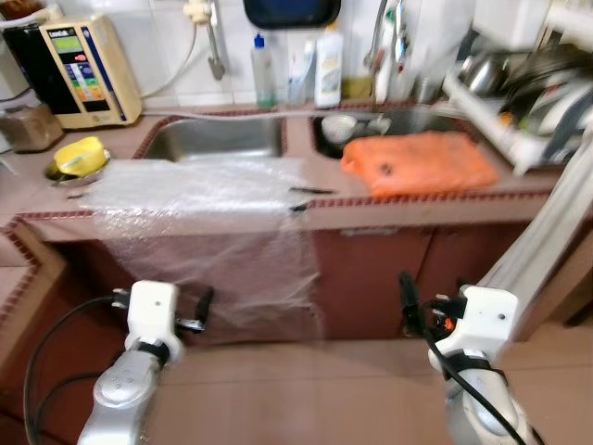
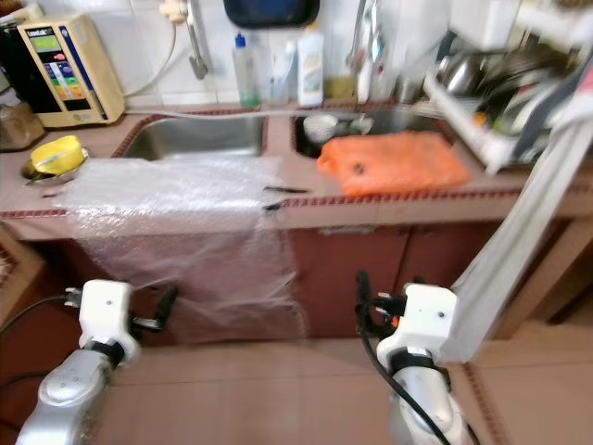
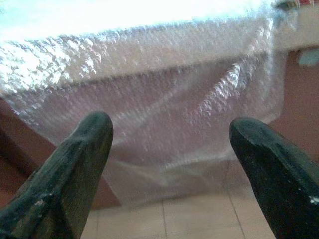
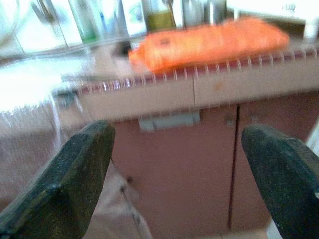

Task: Kitchen organization

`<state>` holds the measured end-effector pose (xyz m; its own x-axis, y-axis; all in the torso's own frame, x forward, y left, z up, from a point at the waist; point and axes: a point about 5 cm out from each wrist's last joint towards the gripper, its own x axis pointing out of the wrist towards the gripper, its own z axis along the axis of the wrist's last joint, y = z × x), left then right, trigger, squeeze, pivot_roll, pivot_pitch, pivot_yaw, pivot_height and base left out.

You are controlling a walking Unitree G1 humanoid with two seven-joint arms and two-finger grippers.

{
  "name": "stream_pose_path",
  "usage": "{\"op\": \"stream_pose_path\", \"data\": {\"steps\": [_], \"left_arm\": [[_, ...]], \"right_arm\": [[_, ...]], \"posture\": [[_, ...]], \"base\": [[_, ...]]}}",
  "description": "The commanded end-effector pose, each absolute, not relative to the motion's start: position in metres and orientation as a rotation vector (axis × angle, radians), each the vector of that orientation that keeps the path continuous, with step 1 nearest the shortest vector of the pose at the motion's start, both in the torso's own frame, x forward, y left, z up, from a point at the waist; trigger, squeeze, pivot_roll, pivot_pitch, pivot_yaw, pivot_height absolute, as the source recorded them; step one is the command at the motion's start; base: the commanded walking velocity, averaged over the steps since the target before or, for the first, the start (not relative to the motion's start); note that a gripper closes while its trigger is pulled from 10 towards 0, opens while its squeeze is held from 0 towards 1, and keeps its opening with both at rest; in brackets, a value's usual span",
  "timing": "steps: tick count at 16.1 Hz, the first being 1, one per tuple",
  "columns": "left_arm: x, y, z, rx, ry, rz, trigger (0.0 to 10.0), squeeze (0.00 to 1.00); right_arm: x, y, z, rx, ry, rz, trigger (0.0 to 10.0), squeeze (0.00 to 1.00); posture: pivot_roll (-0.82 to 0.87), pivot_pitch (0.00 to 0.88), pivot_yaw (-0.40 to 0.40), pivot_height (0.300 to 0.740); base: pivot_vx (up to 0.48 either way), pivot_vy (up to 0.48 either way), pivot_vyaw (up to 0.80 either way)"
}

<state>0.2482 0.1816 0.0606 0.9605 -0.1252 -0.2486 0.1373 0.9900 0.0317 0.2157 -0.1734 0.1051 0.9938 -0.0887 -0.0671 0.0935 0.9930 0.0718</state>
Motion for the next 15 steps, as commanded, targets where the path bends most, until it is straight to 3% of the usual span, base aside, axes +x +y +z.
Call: {"op": "stream_pose_path", "data": {"steps": [1,8,15], "left_arm": [[0.2484,0.1913,0.0614,0.066,0.259,-0.126,10.0,0.00],[0.2480,0.1885,0.0591,0.058,0.254,-0.127,10.0,0.00],[0.2520,0.1816,0.0653,0.043,0.199,-0.168,10.0,0.00]], "right_arm": [[0.2182,-0.1699,0.1108,0.090,0.040,-0.089,10.0,0.00],[0.2232,-0.1710,0.1113,0.075,0.035,-0.073,10.0,0.00],[0.2269,-0.1707,0.1109,0.063,0.035,-0.056,10.0,0.00]], "posture": [[-0.03,0.000,0.069,0.740],[-0.01,0.000,0.040,0.740],[0.00,0.000,0.032,0.740]], "base": [[0.000,0.480,0.00],[0.000,0.480,0.00],[0.000,0.000,0.00]]}}
